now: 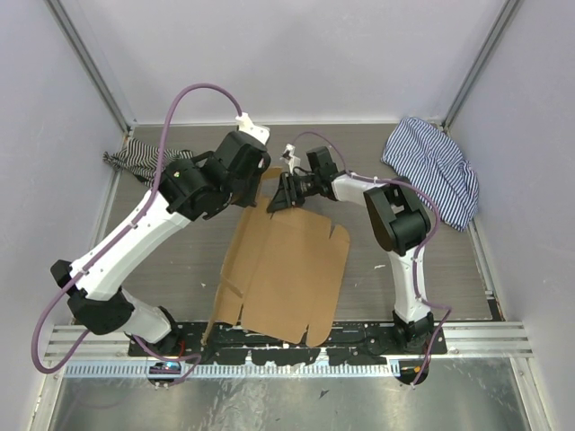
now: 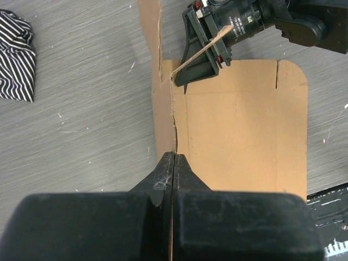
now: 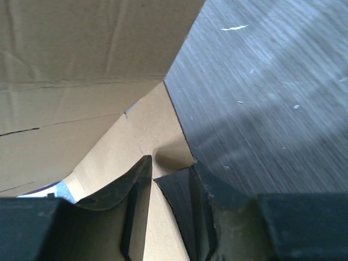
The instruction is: Fold the paper box
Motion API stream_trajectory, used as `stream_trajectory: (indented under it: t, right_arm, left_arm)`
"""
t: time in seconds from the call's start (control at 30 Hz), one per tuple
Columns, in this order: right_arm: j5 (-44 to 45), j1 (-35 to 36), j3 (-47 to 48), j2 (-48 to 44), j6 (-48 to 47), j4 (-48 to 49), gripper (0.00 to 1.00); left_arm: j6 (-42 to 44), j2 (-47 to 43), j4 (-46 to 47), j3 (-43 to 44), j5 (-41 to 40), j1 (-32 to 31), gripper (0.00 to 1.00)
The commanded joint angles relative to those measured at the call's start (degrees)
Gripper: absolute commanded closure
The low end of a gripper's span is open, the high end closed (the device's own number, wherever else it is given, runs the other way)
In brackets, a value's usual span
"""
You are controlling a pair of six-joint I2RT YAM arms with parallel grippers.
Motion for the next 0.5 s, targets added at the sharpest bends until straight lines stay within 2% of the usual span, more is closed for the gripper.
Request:
stream_trajectory:
  t: [0.0, 0.27, 0.47]
  right_arm:
    - [2.41, 0.1, 2.38, -3.61, -2.94, 0.43, 0.64]
    - [3.16, 0.09, 4.08, -0.97, -1.85, 4.52, 0.71]
    - [0.01, 0.09, 3.78, 0.23, 0.08, 8.68, 0.76]
  left_arm:
    - [-1.2, -0.59, 3.52, -1.58, 1.24, -0.11, 1.0]
    - [-2.88, -1.67, 5.16, -4.91, 1.0, -0.14, 1.0]
    - [-4.51, -1.54, 5.32, -7.69, -1.06, -0.05, 1.0]
